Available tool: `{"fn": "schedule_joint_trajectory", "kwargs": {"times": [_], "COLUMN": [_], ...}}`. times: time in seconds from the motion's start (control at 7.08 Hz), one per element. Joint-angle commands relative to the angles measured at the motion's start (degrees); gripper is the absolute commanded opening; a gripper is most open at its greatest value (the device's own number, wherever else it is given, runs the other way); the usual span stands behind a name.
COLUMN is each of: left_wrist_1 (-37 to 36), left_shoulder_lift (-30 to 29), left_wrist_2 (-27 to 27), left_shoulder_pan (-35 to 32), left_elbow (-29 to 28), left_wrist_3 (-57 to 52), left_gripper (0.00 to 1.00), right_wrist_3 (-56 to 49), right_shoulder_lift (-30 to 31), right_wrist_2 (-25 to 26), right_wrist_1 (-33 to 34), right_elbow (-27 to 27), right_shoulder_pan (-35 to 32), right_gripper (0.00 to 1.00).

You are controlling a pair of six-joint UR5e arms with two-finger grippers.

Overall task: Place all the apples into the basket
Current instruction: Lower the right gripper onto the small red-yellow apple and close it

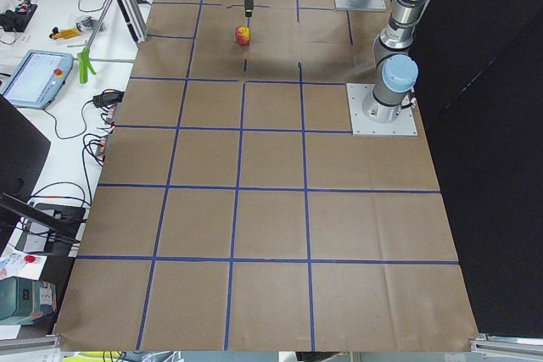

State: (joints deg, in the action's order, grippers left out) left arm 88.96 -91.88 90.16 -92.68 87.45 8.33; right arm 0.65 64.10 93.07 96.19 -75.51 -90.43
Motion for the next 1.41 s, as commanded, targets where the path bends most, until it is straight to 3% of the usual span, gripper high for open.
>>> {"fn": "schedule_joint_trajectory", "kwargs": {"times": [0.0, 0.28, 0.42, 0.71, 0.85, 0.99, 1.13, 1.27], "left_wrist_1": [0.26, 0.25, 0.34, 0.34, 0.43, 0.60, 1.12, 2.26], "left_shoulder_lift": [5.02, 5.39, 4.78, 4.78, 5.12, 5.65, 6.18, 6.18], "left_wrist_2": [0.55, -0.06, -0.33, -0.07, 0.28, 0.37, 0.20, 0.11], "left_shoulder_pan": [0.57, 4.68, 5.75, 5.41, 5.41, 5.32, 5.15, 5.14], "left_elbow": [5.68, 4.67, 4.65, 4.83, 4.74, 4.57, 4.31, 4.30], "left_wrist_3": [-0.76, -1.91, -1.91, -1.74, -1.74, -1.83, -1.83, -1.74], "left_gripper": [0.98, 0.98, 0.98, 0.98, 0.98, 0.98, 0.98, 0.98], "right_wrist_3": [17.04, 24.91, 25.01, 24.66, 24.40, 24.40, 24.31, 23.87], "right_shoulder_lift": [-3.87, -9.23, -10.04, -10.84, -10.84, -10.67, -10.49, -9.10], "right_wrist_2": [-7.16, -6.41, -7.54, -10.08, -9.66, -8.61, -8.52, -8.34], "right_wrist_1": [4.85, 10.30, 10.59, 17.67, 17.97, 17.98, 17.89, 17.63], "right_elbow": [0.01, -0.60, -2.17, -6.65, -8.50, -9.21, -8.70, -6.95], "right_shoulder_pan": [-10.08, -17.65, -18.02, -19.08, -19.08, -19.08, -19.00, -17.69], "right_gripper": [0.98, 0.98, 0.97, 0.97, 0.79, 0.44, 0.23, 0.21]}}
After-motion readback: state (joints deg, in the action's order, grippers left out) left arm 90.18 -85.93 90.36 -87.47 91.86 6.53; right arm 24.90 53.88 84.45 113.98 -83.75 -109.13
